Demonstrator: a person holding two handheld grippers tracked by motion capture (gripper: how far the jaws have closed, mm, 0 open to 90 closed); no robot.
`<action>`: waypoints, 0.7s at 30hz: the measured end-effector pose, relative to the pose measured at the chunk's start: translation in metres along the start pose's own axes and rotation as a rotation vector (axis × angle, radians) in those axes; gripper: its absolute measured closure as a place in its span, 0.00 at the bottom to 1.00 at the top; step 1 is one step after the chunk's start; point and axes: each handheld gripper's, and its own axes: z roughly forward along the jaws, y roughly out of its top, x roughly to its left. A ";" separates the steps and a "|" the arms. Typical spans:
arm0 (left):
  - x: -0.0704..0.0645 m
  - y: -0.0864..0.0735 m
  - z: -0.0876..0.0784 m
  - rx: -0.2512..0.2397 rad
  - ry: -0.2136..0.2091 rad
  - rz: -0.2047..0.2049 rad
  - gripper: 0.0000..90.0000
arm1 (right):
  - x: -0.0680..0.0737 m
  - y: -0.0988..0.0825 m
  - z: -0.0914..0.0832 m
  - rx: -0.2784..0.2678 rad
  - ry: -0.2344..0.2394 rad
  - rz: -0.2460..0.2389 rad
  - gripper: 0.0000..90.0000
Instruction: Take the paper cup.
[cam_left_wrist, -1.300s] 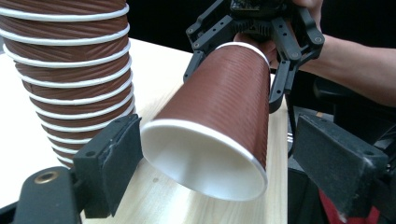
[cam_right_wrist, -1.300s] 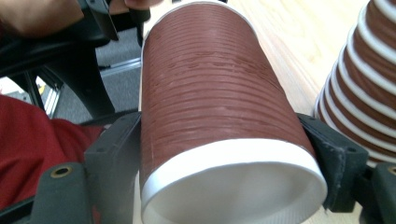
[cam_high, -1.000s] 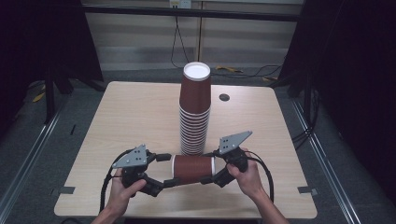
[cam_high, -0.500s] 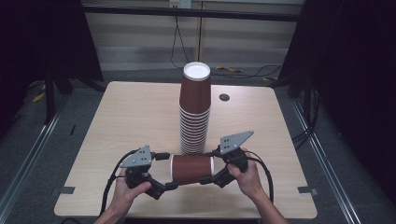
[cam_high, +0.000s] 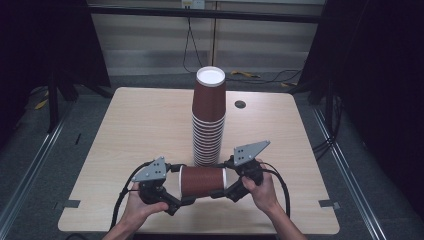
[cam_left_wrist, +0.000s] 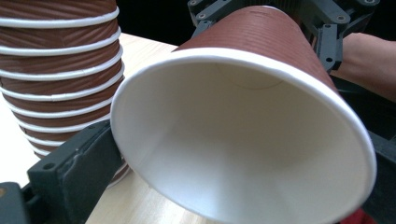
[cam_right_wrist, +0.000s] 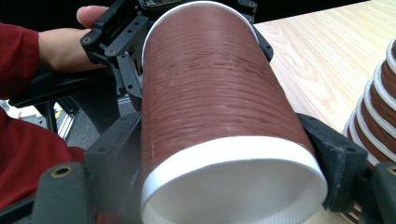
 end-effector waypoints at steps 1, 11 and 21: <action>0.000 0.000 0.000 -0.007 -0.005 0.003 0.00 | 0.000 0.000 0.000 -0.003 0.001 0.000 0.23; -0.004 0.003 0.001 -0.027 -0.022 0.020 0.02 | 0.001 0.001 0.002 -0.022 0.031 0.003 0.23; -0.002 0.004 -0.002 0.006 -0.031 0.018 0.05 | -0.003 -0.004 0.007 0.006 0.067 0.019 0.24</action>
